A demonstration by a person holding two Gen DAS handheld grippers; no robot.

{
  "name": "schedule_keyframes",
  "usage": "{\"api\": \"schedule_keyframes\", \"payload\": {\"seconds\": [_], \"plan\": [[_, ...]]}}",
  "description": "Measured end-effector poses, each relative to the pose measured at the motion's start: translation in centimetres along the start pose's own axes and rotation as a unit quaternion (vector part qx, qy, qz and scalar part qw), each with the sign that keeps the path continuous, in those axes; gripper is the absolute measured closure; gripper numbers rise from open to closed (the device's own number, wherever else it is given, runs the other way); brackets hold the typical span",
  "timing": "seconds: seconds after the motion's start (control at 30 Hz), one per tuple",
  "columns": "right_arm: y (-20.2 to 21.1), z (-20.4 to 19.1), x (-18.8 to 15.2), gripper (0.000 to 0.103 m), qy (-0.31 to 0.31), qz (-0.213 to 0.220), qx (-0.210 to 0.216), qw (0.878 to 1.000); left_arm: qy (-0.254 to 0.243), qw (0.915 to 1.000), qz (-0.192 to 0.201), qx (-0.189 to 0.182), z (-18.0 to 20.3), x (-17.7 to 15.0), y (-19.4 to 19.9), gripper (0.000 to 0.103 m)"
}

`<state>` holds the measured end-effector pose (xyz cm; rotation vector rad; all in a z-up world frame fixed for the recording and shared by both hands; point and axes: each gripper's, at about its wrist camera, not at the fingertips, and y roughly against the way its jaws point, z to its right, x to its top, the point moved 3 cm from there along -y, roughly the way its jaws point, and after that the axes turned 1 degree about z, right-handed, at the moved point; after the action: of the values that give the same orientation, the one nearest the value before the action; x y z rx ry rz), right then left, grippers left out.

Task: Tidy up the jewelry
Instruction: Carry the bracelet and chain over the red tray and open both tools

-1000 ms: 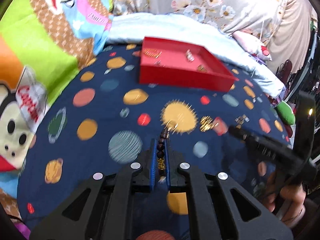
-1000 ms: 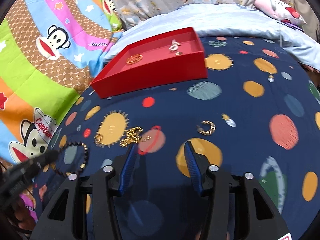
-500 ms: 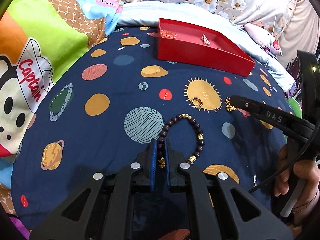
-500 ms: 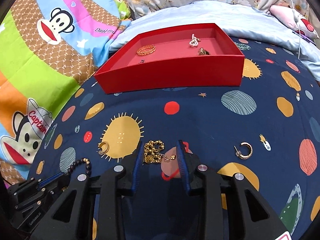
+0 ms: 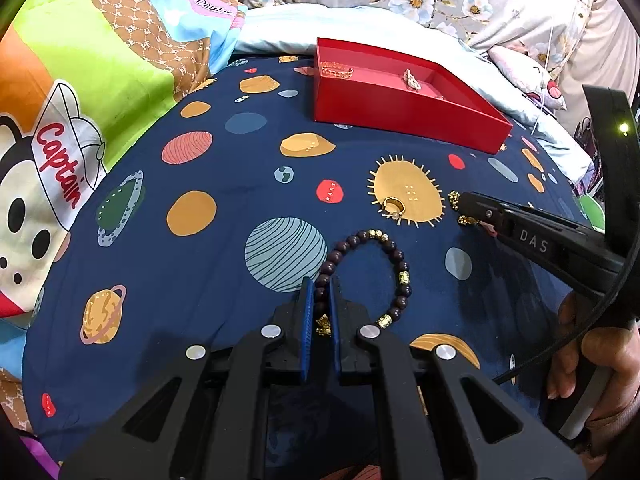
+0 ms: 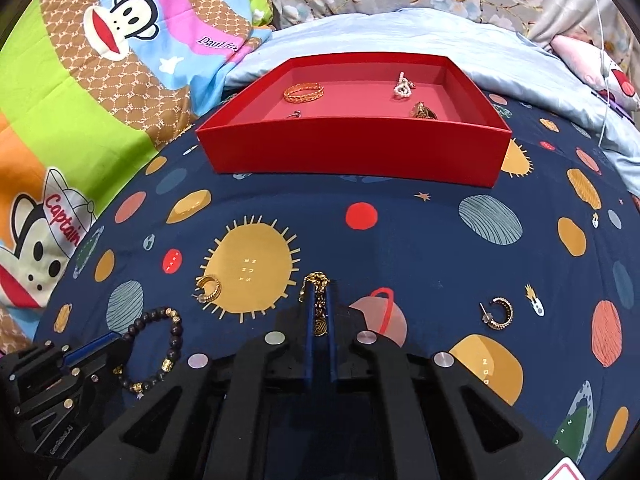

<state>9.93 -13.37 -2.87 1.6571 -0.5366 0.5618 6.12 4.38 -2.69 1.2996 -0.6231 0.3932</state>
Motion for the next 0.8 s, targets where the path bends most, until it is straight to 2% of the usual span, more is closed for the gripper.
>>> {"api": "schedule_keyframes", "payload": {"seconds": [0.43, 0.6, 0.8], "plan": [[4.4, 2.4, -1.3, 0.100, -0.048, 0.025, 0.014, 0.998, -0.009, 0.9999, -0.013, 0.004, 1.0, 0.4, 0.4, 0.096], [6.9, 3.9, -0.8, 0.100, -0.060, 0.050, 0.011, 0.997, -0.019, 0.9998, 0.009, 0.001, 2.1, 1.7, 1.8, 0.096], [9.4, 5.4, 0.4, 0.100, -0.072, 0.079, 0.012, 0.994, -0.033, 0.9983, 0.048, -0.006, 3.6, 4.9, 3.9, 0.096]]}}
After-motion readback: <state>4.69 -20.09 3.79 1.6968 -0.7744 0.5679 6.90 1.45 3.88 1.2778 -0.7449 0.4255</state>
